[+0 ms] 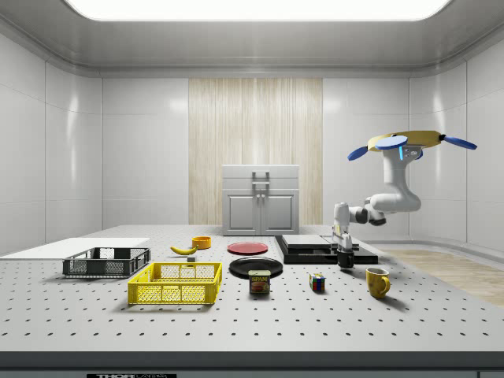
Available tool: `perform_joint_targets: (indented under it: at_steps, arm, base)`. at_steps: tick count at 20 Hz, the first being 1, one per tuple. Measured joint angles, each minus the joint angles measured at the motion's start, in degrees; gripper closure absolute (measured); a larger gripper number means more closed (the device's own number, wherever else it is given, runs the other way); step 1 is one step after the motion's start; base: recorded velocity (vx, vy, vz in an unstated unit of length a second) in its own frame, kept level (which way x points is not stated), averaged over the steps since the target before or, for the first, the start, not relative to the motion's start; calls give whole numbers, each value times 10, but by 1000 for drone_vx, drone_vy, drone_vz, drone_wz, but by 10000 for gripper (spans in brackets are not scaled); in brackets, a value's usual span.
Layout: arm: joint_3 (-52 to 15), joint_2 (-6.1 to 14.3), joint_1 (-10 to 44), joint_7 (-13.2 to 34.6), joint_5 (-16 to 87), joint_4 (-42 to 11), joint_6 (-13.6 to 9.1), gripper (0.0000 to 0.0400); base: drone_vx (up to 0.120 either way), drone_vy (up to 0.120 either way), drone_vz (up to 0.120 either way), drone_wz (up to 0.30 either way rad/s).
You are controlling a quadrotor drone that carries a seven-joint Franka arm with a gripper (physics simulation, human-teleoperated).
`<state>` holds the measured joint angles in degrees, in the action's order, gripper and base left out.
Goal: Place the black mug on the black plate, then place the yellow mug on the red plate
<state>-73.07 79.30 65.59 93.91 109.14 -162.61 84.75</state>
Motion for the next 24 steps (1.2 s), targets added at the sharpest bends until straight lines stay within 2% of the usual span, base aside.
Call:
perform_joint_targets:
  at_steps: [5,7,24]
  arm:
    - [-24,5,3,4,-24,-4,-3,290]
    - [-29,7,4,5,-30,-5,-2,290]
    - [-40,31,10,11,-47,-5,17,290]
  base:
    - [0,0,120,0]
    - [120,0,100,0]
    - [120,0,0,0]
